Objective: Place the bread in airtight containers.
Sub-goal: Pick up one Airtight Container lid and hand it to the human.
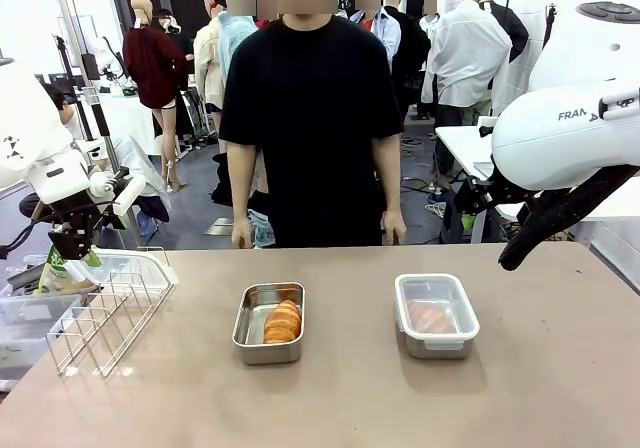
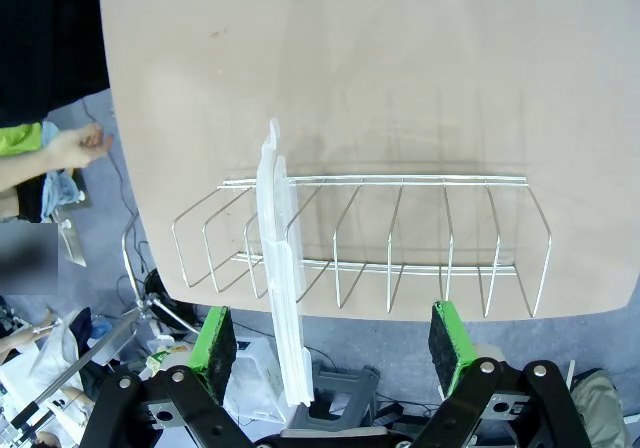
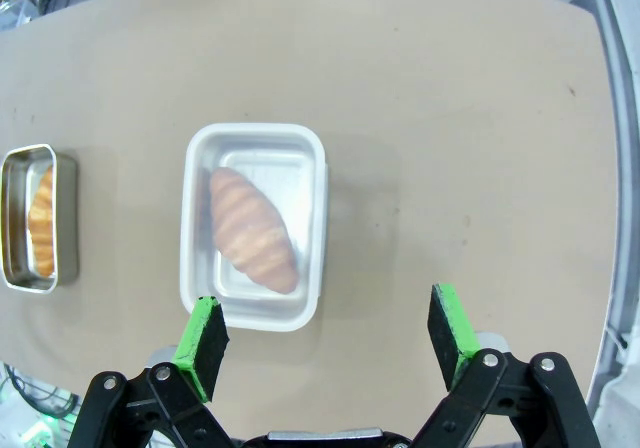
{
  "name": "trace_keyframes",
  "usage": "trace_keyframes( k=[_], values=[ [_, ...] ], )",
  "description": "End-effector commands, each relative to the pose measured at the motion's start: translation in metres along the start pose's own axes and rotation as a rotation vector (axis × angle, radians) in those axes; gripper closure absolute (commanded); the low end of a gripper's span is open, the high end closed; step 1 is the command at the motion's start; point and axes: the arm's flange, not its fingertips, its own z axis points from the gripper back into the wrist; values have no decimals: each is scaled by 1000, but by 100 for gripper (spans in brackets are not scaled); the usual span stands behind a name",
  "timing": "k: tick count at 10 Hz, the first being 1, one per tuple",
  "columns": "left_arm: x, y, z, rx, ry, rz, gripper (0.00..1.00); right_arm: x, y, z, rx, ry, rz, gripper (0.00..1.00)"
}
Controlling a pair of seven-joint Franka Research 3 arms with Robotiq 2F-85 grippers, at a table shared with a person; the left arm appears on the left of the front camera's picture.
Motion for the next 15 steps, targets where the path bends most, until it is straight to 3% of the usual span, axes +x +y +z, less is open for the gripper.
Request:
trace_keyframes(
  k=[1, 7, 9, 15],
  values=[
    [-2, -1, -1, -1, -1, 4, 0, 0, 0, -1, 9, 4, -2, 0],
    [-19, 8, -29, 1, 59, 67, 0, 0, 0, -1, 9, 4, -2, 0],
    [-30, 14, -39, 38, 39, 97, 0, 0, 0, -1, 9, 4, -2, 0],
    [-47, 41, -66, -15, 17, 95, 0, 0, 0, -1, 9, 4, -2, 0]
  ],
)
